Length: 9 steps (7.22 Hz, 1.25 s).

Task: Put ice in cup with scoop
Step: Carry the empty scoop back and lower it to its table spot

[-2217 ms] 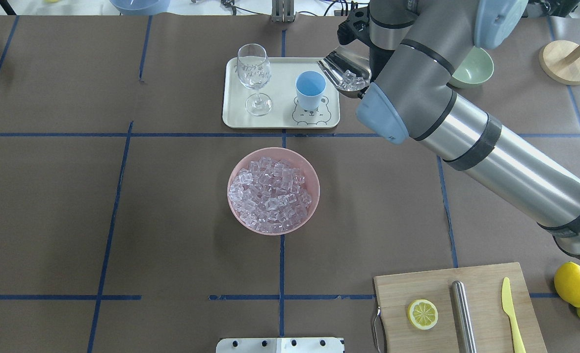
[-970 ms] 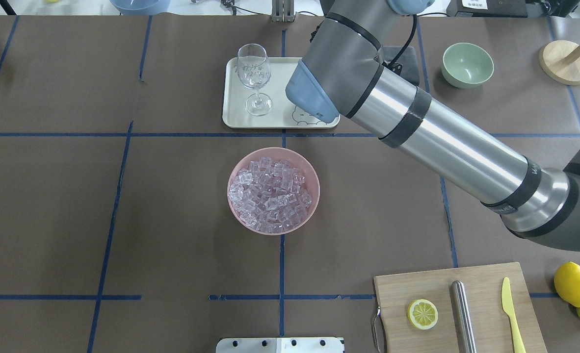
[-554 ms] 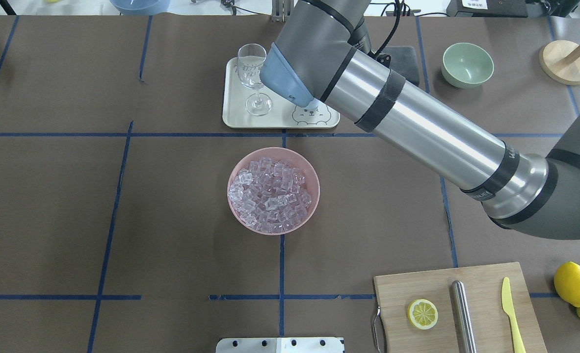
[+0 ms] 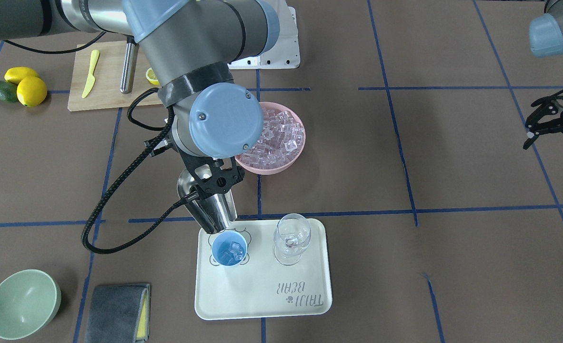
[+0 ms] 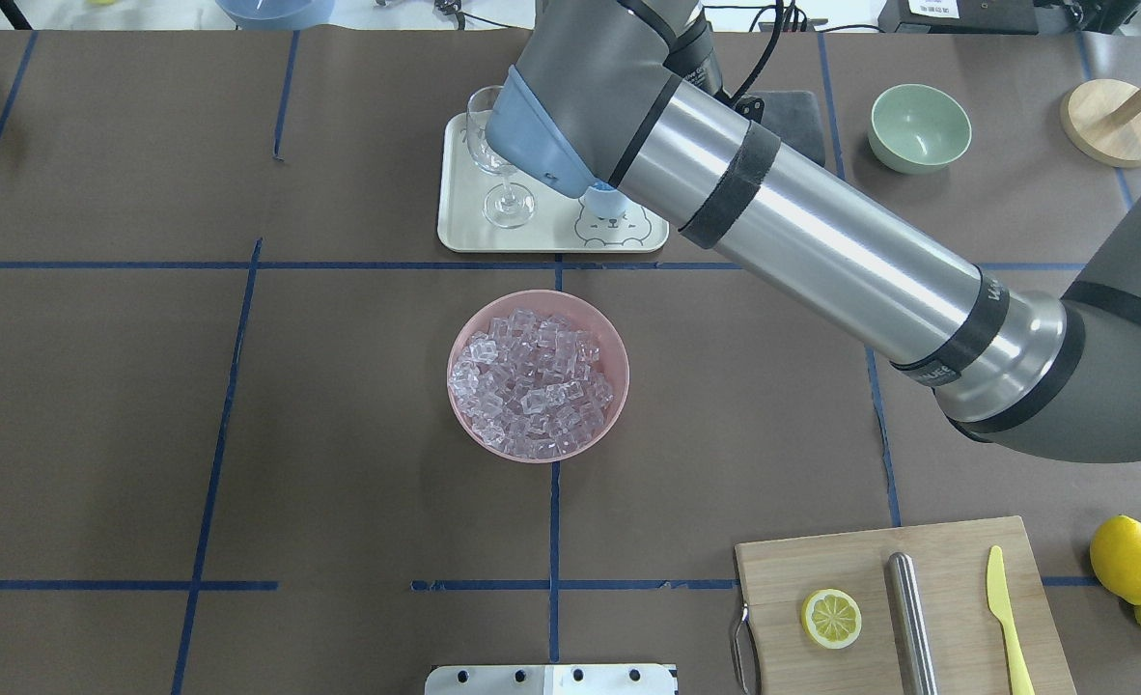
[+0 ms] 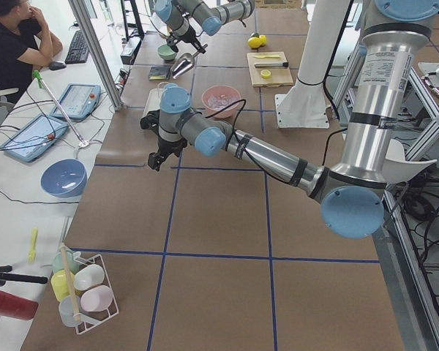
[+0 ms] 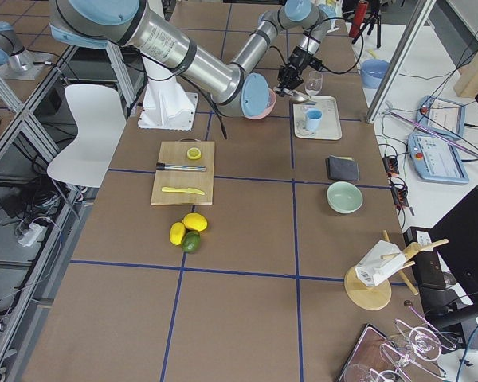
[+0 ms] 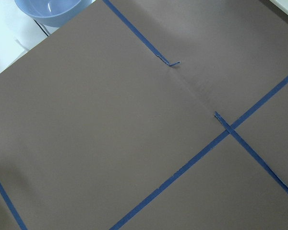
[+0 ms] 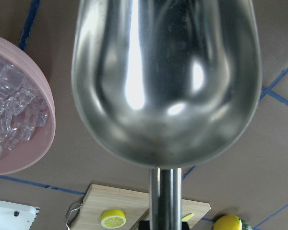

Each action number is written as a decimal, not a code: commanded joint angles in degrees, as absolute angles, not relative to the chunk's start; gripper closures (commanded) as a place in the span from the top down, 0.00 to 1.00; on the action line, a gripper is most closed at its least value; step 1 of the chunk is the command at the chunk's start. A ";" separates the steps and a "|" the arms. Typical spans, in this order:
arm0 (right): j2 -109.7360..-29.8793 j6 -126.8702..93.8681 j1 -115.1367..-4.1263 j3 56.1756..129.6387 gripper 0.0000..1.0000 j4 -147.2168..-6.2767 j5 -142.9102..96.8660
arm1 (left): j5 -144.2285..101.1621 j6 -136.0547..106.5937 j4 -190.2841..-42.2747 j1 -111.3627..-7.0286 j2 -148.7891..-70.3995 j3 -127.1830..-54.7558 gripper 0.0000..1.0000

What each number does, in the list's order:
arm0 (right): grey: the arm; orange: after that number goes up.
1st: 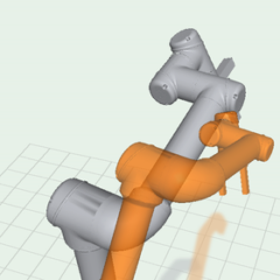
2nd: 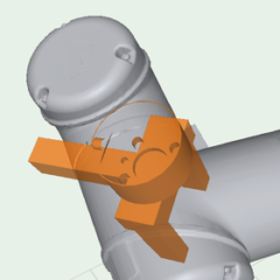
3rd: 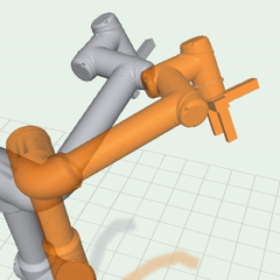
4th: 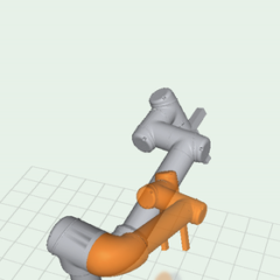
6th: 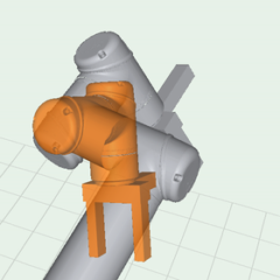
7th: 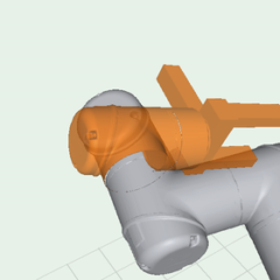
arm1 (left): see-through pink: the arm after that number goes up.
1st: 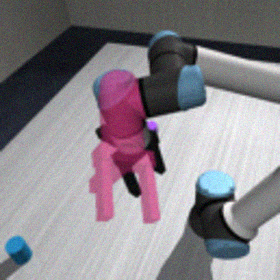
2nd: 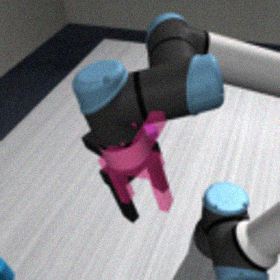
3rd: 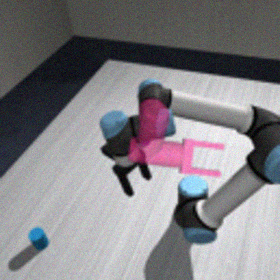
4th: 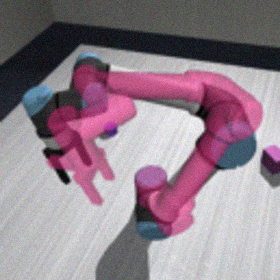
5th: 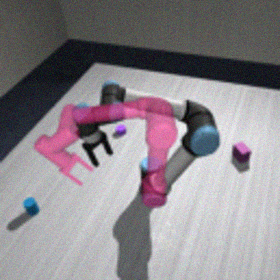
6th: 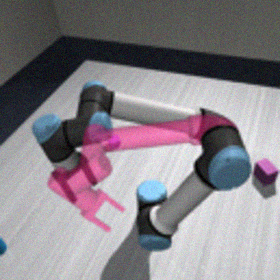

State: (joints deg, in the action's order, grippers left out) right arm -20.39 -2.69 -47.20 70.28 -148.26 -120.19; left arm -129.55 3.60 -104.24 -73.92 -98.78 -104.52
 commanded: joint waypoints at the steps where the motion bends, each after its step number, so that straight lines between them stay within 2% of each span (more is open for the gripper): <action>1: -20.39 -2.55 -47.28 70.40 0.00 -148.54 -120.41 | -129.55 3.60 -104.15 -73.92 -98.70 -104.68 1.00; 4: -22.22 -2.55 -48.07 73.28 0.00 -148.19 -120.23 | -129.64 3.52 -103.98 -73.92 -98.70 -104.41 1.00; 9: -49.69 -4.04 -58.43 102.69 0.00 -146.34 -125.86 | -129.64 3.43 -103.89 -73.83 -96.77 -103.45 1.00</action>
State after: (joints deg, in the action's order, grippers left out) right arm -41.99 -3.80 -55.70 94.76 -146.39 -125.43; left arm -129.64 3.46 -103.85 -73.84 -97.25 -103.49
